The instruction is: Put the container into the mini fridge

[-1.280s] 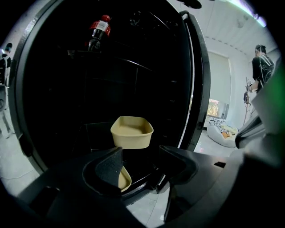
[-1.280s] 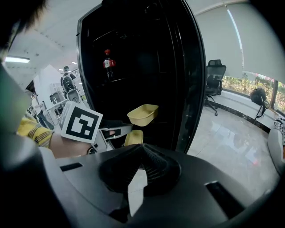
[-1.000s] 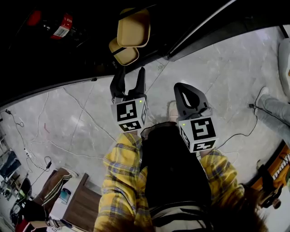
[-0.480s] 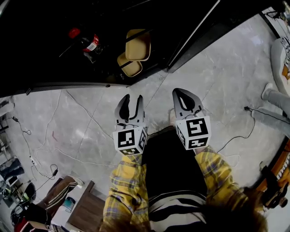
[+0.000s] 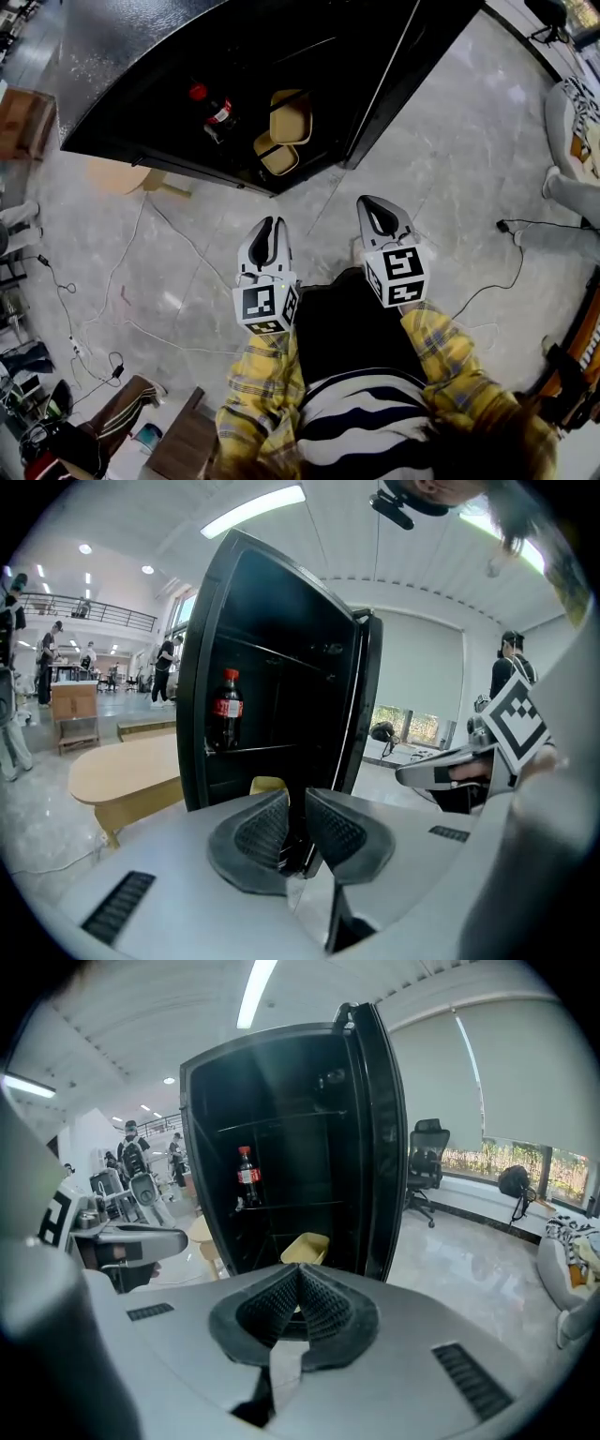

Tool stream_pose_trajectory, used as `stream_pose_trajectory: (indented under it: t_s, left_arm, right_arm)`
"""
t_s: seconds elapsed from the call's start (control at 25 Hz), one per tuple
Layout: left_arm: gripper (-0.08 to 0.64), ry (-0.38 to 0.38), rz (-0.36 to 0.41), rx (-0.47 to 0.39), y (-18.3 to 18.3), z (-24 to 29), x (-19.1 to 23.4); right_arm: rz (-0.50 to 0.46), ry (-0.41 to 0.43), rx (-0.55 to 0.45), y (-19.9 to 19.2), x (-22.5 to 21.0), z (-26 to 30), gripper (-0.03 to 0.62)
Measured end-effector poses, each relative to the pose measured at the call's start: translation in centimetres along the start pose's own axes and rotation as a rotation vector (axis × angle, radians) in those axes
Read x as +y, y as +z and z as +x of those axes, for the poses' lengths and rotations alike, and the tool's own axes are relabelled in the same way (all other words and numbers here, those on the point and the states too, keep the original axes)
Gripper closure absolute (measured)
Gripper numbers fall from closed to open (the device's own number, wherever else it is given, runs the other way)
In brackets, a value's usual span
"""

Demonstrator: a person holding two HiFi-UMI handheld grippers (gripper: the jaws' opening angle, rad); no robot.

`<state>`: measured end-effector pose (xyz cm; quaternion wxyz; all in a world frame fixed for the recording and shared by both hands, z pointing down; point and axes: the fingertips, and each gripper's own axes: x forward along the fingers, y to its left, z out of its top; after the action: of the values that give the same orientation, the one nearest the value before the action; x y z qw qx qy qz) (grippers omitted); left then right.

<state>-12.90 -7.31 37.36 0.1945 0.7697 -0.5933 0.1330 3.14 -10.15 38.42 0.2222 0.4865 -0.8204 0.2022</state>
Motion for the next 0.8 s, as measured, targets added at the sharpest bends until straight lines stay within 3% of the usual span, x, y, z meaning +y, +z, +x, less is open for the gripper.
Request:
stream_pose_trajectory:
  t_s: [0.2, 0.48, 0.8]
  left_arm:
    - [0.497, -0.025, 0.032, -0.002, 0.9, -2.2, -0.3]
    - [0.497, -0.031, 0.036, 0.008, 1.2, -4.7, -0.5]
    - [0.497, -0.019, 0.021, 0.0, 2.2, -7.0, -0.7]
  right_arm:
    - [0.0, -0.009, 0.0, 0.1, 0.6, -2.0, 0.566]
    - [0.022, 0.015, -0.012, 1.0, 1.4, -4.7, 0.566]
    - [-0.017, 0.053, -0.017, 2.3, 2.3, -5.7, 0.566]
